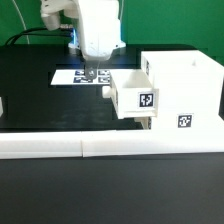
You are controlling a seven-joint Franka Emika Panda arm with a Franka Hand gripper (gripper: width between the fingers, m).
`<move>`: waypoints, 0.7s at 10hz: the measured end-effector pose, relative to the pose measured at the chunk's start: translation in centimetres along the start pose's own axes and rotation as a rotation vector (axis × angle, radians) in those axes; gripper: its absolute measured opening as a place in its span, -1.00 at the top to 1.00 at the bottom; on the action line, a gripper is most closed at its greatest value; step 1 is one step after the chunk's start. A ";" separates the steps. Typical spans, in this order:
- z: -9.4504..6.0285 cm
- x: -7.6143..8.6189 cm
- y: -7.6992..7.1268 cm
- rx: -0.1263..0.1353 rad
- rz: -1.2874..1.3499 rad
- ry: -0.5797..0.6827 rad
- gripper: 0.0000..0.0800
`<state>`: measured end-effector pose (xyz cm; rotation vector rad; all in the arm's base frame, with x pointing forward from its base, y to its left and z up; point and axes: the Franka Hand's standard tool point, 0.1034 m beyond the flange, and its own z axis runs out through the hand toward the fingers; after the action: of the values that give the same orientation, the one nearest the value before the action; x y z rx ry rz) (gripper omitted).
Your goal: Assemble drawer
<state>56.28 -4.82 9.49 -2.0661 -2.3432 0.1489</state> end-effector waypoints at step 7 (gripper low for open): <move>0.8 -2.2 -1.0 0.015 0.003 0.071 -0.62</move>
Offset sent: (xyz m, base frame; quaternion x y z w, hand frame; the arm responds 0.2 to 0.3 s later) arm 0.0048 0.0005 -0.0030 0.0052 0.0694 0.0023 0.9976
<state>55.49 -7.23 8.87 -2.0324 -2.2913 0.0910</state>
